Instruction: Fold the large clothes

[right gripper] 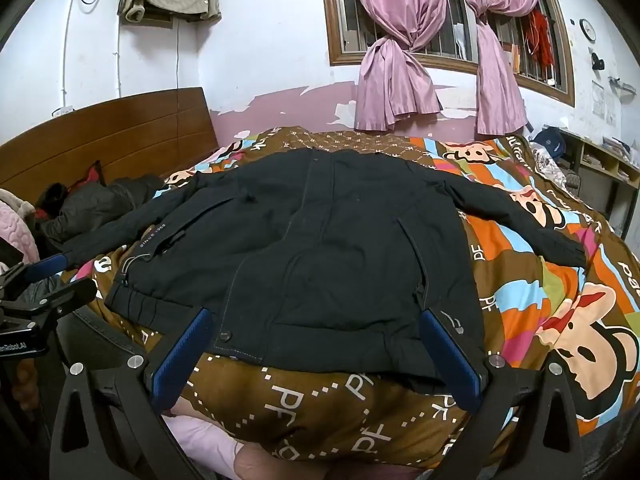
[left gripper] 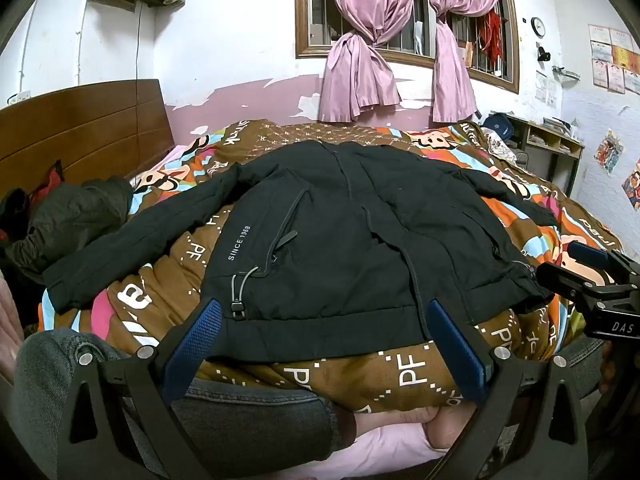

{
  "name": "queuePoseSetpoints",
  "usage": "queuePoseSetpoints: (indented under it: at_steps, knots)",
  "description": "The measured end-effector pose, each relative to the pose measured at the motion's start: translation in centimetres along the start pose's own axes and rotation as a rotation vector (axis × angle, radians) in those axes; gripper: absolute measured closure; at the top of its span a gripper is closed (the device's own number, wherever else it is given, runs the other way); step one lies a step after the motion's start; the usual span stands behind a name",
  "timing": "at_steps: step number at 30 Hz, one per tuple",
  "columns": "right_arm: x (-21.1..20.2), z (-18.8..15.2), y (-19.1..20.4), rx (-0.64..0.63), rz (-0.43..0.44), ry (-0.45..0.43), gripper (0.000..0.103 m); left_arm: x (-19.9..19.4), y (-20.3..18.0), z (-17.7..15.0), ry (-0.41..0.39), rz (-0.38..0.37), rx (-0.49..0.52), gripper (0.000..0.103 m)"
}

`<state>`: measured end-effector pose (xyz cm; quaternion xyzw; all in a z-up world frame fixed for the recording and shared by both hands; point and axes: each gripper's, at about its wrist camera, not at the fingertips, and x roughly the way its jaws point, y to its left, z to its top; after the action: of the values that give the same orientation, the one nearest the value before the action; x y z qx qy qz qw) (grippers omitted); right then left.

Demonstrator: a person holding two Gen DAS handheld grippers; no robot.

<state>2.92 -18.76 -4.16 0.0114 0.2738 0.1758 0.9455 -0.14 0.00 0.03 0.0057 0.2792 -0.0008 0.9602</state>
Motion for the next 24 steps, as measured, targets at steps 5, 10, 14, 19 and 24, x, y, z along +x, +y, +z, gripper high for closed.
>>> queuePoseSetpoints:
  at_steps: [5, 10, 14, 19, 24]
  knots:
    - [0.01, 0.0, -0.02, 0.002, 0.0, 0.0, 0.0, 0.14, -0.01, 0.05, 0.003, 0.001, 0.0, 0.003]
    - [0.03, 0.01, -0.07, 0.002, 0.001, 0.001, 0.0, 0.06, 0.04, 0.04, 0.002, 0.001, 0.0, 0.003]
    - [0.09, 0.0, -0.08, 0.003, 0.0, 0.003, 0.0, 0.14, -0.01, 0.06, 0.003, 0.002, 0.001, 0.003]
    - [0.15, 0.01, -0.06, 0.004, 0.0, 0.004, 0.0, 0.14, -0.02, 0.06, 0.003, 0.002, 0.001, 0.003]
    - [0.17, 0.01, -0.03, 0.005, 0.0, 0.004, 0.0, 0.14, -0.02, 0.06, 0.003, 0.002, 0.001, 0.003]
